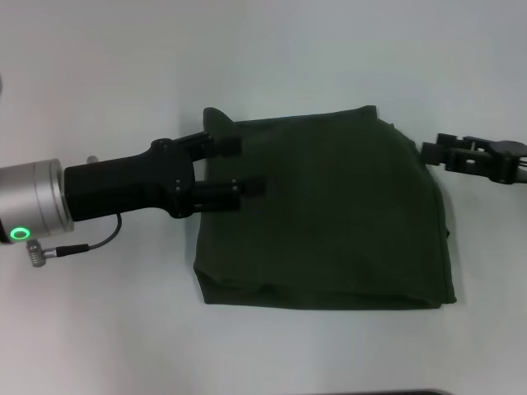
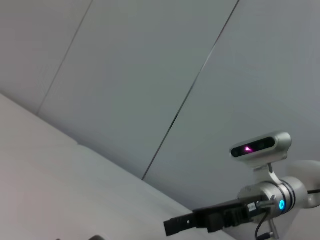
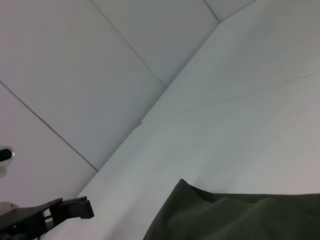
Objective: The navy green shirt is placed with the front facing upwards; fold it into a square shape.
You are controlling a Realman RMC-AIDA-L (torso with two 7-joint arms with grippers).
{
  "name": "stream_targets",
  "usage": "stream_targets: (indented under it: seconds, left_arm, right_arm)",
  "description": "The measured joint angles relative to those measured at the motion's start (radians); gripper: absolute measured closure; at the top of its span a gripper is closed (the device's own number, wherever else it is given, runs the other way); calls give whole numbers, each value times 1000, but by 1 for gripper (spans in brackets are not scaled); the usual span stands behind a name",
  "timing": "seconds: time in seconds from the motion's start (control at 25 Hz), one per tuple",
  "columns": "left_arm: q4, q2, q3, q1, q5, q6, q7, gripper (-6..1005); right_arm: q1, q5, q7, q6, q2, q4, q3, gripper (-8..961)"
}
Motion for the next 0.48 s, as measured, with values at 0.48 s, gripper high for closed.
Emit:
stream_targets:
  seconds: [0.48]
  left_arm:
    - [31, 4, -2, 8, 81, 16, -18, 95]
  right_arm:
    - [-26, -41, 3, -68, -33, -1, 17, 34]
